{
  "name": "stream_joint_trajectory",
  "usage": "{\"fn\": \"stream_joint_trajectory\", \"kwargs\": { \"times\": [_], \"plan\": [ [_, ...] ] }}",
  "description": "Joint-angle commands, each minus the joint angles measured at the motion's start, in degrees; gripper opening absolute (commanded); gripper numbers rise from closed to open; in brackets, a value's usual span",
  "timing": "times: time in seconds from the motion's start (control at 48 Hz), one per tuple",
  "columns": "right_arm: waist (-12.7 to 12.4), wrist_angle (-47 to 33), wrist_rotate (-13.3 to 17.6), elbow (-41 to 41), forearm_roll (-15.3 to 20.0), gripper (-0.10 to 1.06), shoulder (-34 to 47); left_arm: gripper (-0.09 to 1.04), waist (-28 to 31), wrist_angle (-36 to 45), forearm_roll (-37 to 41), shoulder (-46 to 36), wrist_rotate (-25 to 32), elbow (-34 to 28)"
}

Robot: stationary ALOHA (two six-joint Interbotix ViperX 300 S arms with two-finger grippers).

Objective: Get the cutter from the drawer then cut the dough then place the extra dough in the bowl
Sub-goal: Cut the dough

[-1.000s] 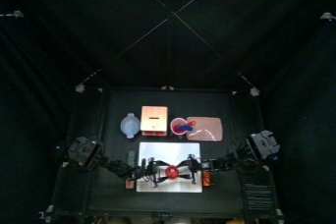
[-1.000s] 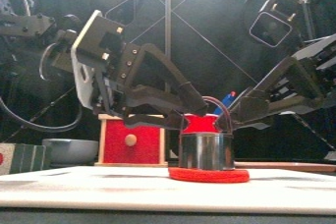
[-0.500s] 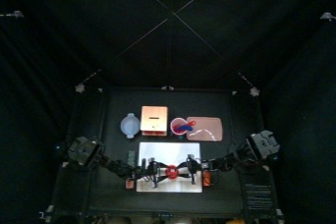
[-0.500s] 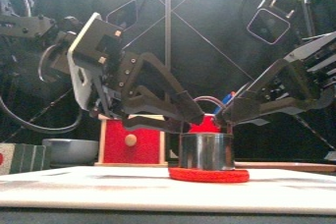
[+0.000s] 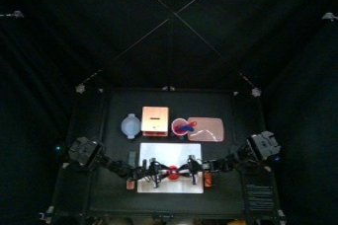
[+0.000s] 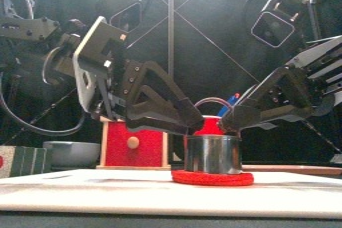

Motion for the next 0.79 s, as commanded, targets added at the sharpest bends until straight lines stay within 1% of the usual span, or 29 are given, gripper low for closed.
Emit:
{"fn": "stream_joint_trajectory", "kwargs": {
  "times": [0.021, 0.271, 0.562, 0.792],
  "plan": [
    [-0.9, -0.2, 0.0, -0.5, 0.2, 0.61, -0.8, 0.68, 0.2, -0.1, 0.9, -1.6, 0.0, -0.4],
    [-2.0, 0.4, 0.0, -0.4, 0.4, 0.6, -0.9, 0.62, -0.3, 2.4, 1.1, -1.6, 0.0, -0.3],
    [-2.2, 3.3, 0.1, -0.7, 0.2, 0.6, -0.9, 0.5, -0.4, 8.5, 1.1, -0.9, -0.1, -0.2],
    [-2.3, 6.3, 0.1, -0.8, 0.2, 0.59, -0.4, 0.49, -0.4, 10.8, 1.1, 0.0, -0.2, -0.1]
  ]
}}
